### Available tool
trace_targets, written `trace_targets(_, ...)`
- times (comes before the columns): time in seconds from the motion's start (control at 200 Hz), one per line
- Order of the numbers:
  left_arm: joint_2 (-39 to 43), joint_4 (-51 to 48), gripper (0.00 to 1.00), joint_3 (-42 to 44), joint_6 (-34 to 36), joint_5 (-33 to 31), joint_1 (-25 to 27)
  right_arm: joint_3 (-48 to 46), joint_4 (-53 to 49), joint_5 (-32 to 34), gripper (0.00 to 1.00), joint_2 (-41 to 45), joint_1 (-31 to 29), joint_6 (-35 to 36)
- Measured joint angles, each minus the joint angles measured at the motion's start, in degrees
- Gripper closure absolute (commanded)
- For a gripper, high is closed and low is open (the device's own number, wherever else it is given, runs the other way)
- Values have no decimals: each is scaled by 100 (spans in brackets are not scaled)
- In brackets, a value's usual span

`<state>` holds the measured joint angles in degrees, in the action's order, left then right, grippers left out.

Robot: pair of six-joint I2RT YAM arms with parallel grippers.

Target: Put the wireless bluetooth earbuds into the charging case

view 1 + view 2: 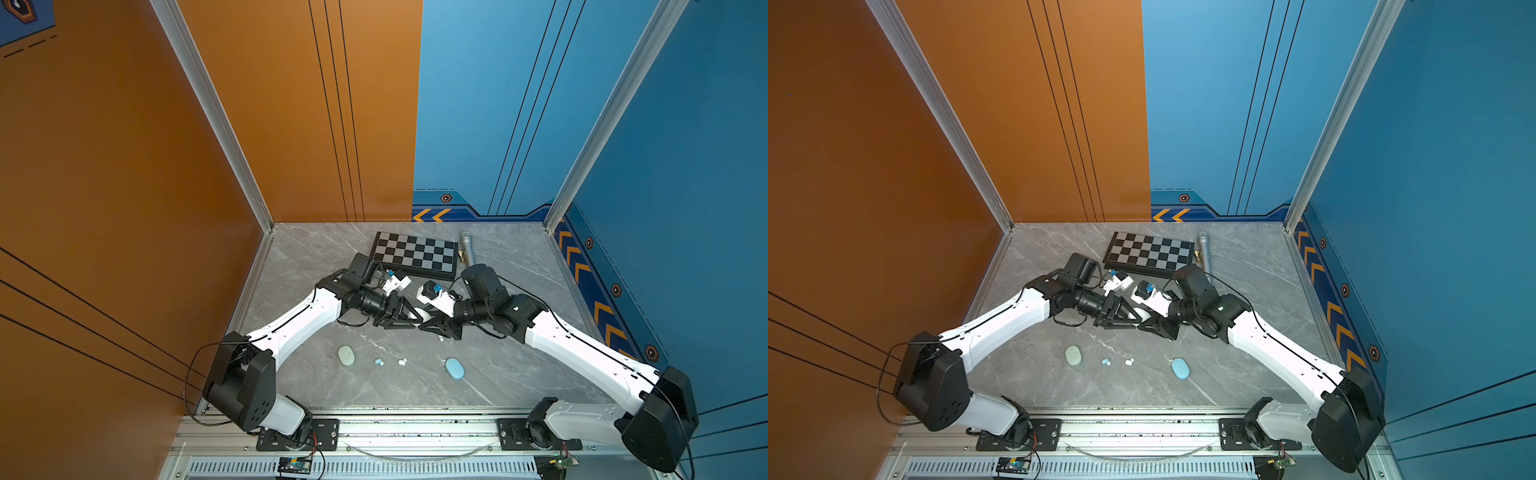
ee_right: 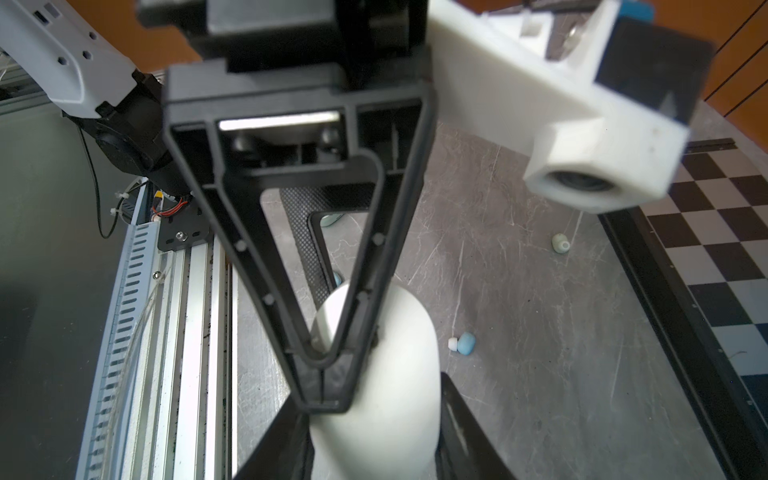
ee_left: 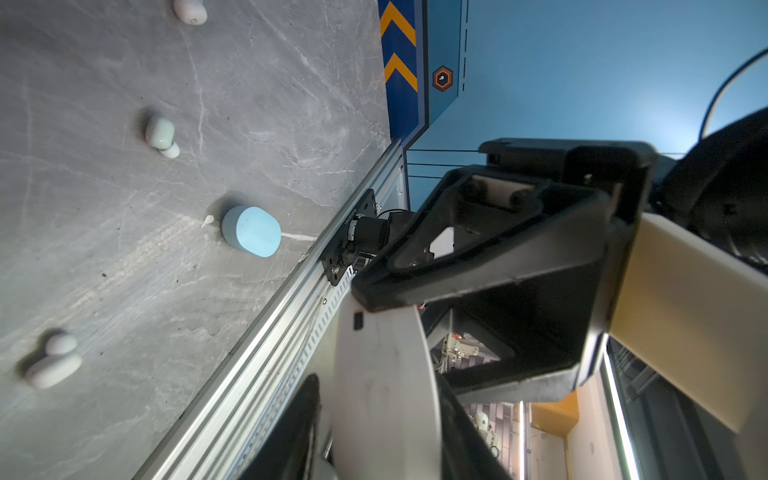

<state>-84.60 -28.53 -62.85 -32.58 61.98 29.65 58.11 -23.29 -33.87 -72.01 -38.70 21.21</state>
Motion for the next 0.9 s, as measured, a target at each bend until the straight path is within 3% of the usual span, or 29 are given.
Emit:
trace_targets(0.19,605,-72,37,-4,544,-247,-76,98,-9,-9,96,0,42,-2)
trace_targets(0.325,1438,-74,37,94,1178,-793,-192,125,-42,-72,96,4,131,-4)
trace_targets(0.556,2931,382,30,1084,2601,-1615,-68,400,-638,-391,98,4,212,-4)
trace_targets(0.901,2992,520,32,1224,4033,-2085,514,741,-1414,-715,99,103,103,-7)
